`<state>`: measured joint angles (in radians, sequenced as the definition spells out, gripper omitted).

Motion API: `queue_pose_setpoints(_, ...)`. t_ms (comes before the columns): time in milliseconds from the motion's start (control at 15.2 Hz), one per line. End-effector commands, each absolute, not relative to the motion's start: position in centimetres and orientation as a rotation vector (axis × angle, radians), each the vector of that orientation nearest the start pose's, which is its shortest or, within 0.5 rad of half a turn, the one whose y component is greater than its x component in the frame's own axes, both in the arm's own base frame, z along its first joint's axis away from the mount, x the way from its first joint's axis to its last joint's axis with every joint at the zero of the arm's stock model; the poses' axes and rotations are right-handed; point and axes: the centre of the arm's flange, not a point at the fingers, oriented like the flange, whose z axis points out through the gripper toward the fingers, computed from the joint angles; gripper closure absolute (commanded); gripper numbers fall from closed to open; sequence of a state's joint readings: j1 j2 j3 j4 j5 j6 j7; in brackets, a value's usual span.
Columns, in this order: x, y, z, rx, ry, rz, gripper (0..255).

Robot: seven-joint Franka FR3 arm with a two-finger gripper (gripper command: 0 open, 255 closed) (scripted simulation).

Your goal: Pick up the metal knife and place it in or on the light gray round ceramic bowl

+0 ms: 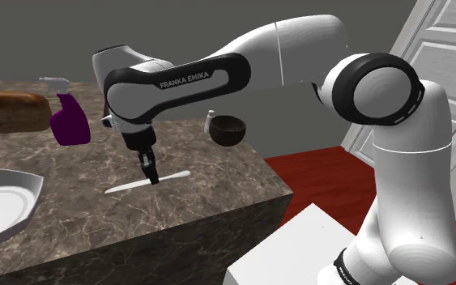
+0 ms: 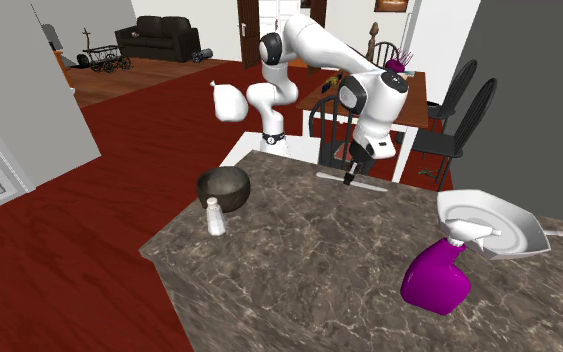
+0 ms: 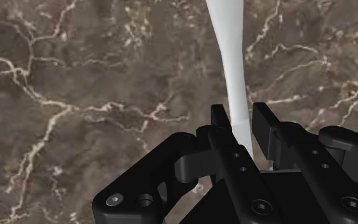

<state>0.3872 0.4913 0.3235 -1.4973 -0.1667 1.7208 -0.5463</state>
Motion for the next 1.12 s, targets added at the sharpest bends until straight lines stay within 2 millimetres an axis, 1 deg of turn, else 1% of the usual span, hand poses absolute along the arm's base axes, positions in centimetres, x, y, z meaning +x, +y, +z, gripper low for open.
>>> queue_pose_setpoints(0,53.1,39.6,38.9,-2.518,-1.884,0.380,255)
queue_pose_setpoints(1056,53.1,39.6,47.4,-2.518,-1.884,0.380,255)
